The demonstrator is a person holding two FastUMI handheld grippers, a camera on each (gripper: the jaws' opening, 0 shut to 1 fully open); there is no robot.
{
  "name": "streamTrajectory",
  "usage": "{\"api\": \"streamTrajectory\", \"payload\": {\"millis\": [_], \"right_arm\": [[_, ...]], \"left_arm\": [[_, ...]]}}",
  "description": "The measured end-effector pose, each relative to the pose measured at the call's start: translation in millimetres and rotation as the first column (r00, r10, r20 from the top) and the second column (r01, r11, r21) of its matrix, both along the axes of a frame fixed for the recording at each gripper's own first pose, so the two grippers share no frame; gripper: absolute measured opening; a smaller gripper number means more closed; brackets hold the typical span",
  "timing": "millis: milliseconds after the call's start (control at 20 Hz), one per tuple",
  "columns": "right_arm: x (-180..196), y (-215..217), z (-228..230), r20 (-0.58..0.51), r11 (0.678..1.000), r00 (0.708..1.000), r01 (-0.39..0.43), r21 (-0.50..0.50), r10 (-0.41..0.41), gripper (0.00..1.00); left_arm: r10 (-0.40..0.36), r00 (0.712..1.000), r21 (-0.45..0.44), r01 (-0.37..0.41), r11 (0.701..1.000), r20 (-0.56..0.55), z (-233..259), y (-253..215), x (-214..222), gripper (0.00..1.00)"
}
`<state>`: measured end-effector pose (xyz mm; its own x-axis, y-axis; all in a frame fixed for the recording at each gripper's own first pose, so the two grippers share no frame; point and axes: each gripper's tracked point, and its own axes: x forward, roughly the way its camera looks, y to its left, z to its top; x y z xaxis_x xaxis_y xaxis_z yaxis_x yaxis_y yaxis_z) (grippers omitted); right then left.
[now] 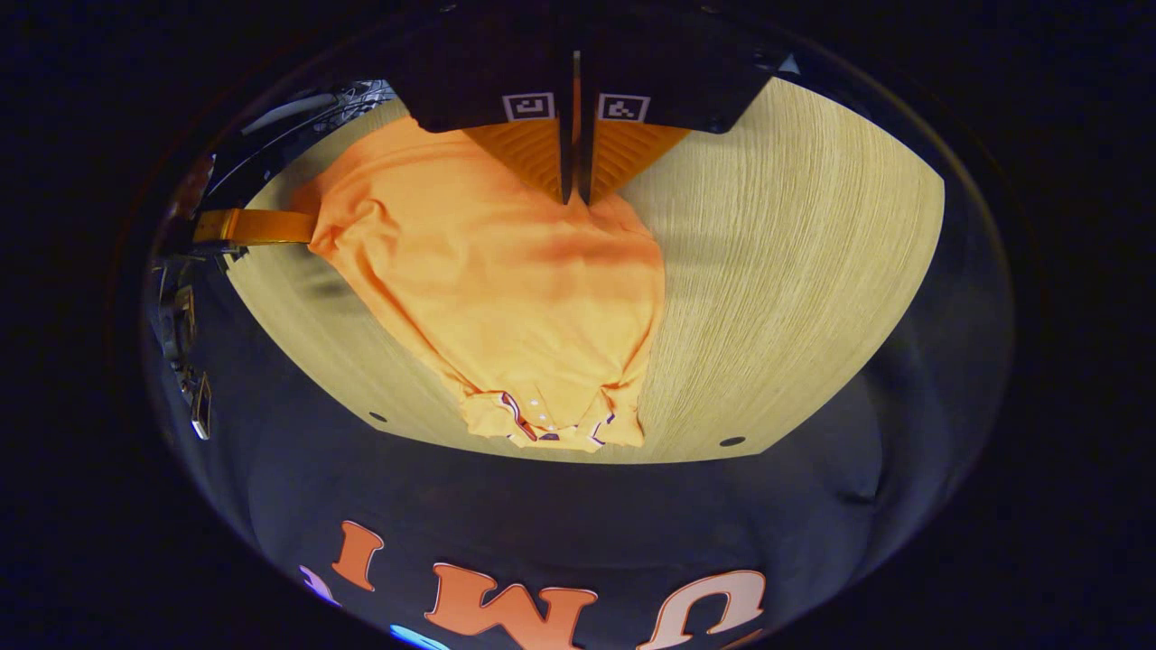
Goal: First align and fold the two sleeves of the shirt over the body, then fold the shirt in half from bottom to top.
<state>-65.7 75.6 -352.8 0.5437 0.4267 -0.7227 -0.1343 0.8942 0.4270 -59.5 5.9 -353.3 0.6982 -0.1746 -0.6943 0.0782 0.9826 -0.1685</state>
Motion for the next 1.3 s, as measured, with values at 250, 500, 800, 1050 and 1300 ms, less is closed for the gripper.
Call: {"api": "streamTrajectory", "payload": {"millis": [250, 500, 800, 1050, 1300], "right_arm": [[14, -1, 19, 0.032, 0.997, 0.999, 0.024, 0.071, -0.027, 0.0], [40, -1, 47, 0.077, 0.992, 0.997, 0.018, 0.121, -0.027, 0.0], [77, 2, 74, 0.132, 0.99, 0.99, 0.038, 0.134, -0.056, 0.0], [124, 8, 97, 0.185, 0.99, 0.979, 0.059, 0.126, -0.082, 0.0], [162, 17, 111, 0.215, 0.992, 0.972, 0.068, 0.107, -0.09, 0.0]], "left_arm": [[0.025, 0.998, -0.014, -0.024, 1.0, 0.055, 24, -2, 16, 0.03], [0.032, 0.993, -0.01, -0.031, 0.999, 0.114, 51, -3, 46, 0.03], [0.011, 0.983, -0.026, -0.007, 1.0, 0.184, 85, 2, 90, 0.03], [-0.008, 0.974, -0.041, 0.017, 0.999, 0.226, 100, 1, 142, 0.03], [-0.025, 0.971, -0.057, 0.04, 0.998, 0.237, 111, 6, 183, 0.03]]}}
